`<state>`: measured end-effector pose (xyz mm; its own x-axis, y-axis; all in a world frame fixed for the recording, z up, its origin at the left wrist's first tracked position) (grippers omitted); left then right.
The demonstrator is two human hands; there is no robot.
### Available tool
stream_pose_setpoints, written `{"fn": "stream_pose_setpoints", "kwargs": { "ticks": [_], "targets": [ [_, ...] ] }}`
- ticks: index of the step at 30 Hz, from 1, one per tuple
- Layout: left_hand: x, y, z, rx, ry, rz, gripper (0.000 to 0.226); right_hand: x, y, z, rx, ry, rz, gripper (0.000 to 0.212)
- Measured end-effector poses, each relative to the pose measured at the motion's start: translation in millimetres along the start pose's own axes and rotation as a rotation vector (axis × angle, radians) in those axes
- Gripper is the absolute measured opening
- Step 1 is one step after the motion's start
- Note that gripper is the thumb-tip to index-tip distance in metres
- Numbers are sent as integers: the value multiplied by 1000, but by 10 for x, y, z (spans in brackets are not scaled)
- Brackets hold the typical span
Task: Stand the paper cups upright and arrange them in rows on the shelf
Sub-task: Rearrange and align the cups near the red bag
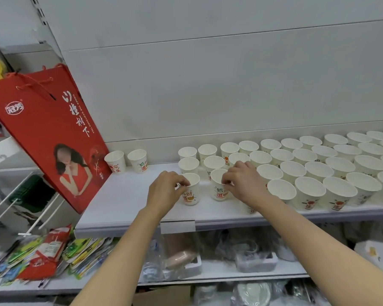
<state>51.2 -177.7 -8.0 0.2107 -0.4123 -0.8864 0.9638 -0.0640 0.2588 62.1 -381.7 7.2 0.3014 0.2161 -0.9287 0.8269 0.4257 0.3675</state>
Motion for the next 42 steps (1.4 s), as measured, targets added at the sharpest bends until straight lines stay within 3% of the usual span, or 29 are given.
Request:
{"fn": "stream_pose_setpoints", "kwargs": {
  "ticks": [9,14,19,23,29,33,42],
  "targets": [
    [166,22,57,-20,33,20,16,101,-2,-53,-20,2,41,5],
    [25,-64,-69,-31,-15,107,21,39,7,-130,-20,71,149,14],
    [-262,-83,-654,-143,20,229,9,-47,135,-407,-84,152,282,11],
    [-563,103,-1395,-311,25,302,13,41,407,-795,-156,188,317,12],
    [-705,745,-2150,-366,234,84,43,403,1096,-1401,-185,227,262,11],
    [-637,942,-2347,-369,332,-44,33,711,1513,-1595,-138,212,182,17],
    [-798,713,-2251,-202,246,95,11,1119,2150,-1751,-53,173,69,36]
  ]
}}
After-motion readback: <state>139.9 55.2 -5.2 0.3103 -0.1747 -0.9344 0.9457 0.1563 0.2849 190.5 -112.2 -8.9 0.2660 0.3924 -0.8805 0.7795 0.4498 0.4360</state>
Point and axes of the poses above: each hand's wrist, its own y-axis towards the middle knuckle, its own x-axis out of the palm, z = x × y, the point moved 7 cm from there along y, towards the middle knuckle, and after that the axes turned 1 degree about -z, right-handed, at the moved point
